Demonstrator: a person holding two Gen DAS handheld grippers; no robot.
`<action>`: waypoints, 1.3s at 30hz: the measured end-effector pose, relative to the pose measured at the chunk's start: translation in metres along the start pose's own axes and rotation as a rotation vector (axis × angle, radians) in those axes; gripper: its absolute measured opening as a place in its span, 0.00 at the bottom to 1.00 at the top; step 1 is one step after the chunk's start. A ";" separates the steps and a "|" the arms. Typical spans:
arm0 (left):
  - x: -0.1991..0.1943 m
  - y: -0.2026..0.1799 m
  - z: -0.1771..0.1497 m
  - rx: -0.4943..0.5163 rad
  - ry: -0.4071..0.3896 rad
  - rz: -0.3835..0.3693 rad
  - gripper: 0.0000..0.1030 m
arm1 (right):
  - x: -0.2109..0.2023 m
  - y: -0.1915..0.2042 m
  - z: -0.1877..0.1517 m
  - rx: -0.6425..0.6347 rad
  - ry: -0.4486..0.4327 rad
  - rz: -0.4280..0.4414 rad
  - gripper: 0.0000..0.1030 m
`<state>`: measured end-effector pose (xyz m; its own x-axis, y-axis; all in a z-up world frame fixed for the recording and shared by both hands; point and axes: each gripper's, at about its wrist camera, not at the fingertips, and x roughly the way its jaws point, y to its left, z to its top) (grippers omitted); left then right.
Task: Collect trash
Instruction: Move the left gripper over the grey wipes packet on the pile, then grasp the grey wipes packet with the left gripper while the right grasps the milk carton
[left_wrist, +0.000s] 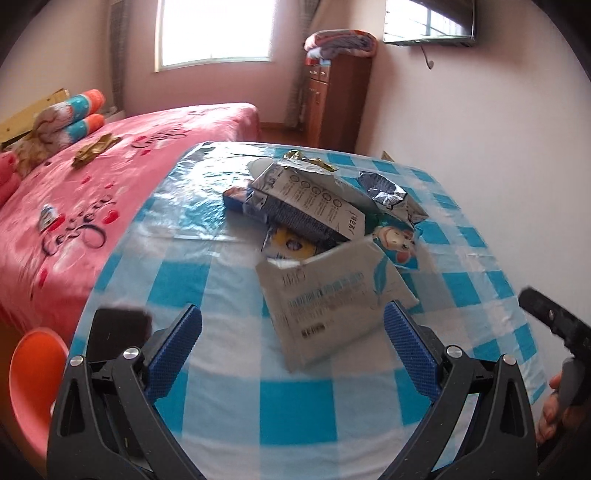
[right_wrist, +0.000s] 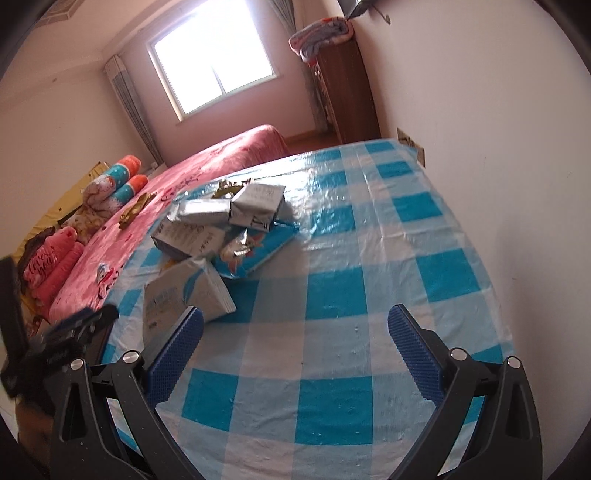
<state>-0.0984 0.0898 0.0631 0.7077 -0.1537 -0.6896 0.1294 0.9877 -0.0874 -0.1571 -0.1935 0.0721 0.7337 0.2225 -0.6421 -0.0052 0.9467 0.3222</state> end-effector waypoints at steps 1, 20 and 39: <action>0.007 0.002 0.005 0.008 0.008 -0.030 0.96 | 0.001 -0.001 -0.001 0.001 0.006 0.001 0.96; 0.063 -0.047 -0.001 0.451 0.264 -0.252 0.96 | 0.029 -0.022 -0.002 0.058 0.092 0.006 0.96; 0.084 -0.073 -0.002 0.427 0.249 -0.108 0.92 | 0.045 -0.013 0.010 0.052 0.126 0.052 0.96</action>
<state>-0.0499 0.0052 0.0102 0.4943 -0.1920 -0.8478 0.5019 0.8594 0.0980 -0.1169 -0.1979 0.0460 0.6422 0.3018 -0.7046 -0.0037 0.9204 0.3909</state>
